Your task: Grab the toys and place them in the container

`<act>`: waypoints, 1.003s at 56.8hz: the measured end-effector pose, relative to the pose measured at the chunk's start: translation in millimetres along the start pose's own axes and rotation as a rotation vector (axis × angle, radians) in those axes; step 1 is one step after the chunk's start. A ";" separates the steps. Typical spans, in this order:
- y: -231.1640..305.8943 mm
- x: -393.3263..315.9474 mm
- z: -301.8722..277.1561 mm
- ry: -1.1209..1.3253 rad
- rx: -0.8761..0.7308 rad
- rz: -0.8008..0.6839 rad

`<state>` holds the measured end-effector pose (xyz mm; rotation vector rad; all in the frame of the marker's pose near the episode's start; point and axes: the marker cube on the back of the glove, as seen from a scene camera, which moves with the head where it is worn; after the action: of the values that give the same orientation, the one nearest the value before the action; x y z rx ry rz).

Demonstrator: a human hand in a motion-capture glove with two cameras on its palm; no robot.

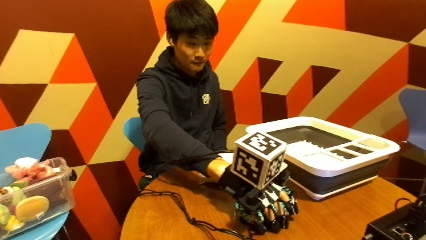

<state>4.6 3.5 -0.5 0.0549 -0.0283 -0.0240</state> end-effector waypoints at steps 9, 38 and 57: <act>16.8 17.9 -1.1 -0.012 0.071 -0.016; 96.5 -12.0 -182.9 0.050 0.198 -0.004; 93.7 -150.0 -249.8 -0.039 0.319 -0.191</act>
<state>-135.9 114.4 -248.8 0.3760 -0.0654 -0.2119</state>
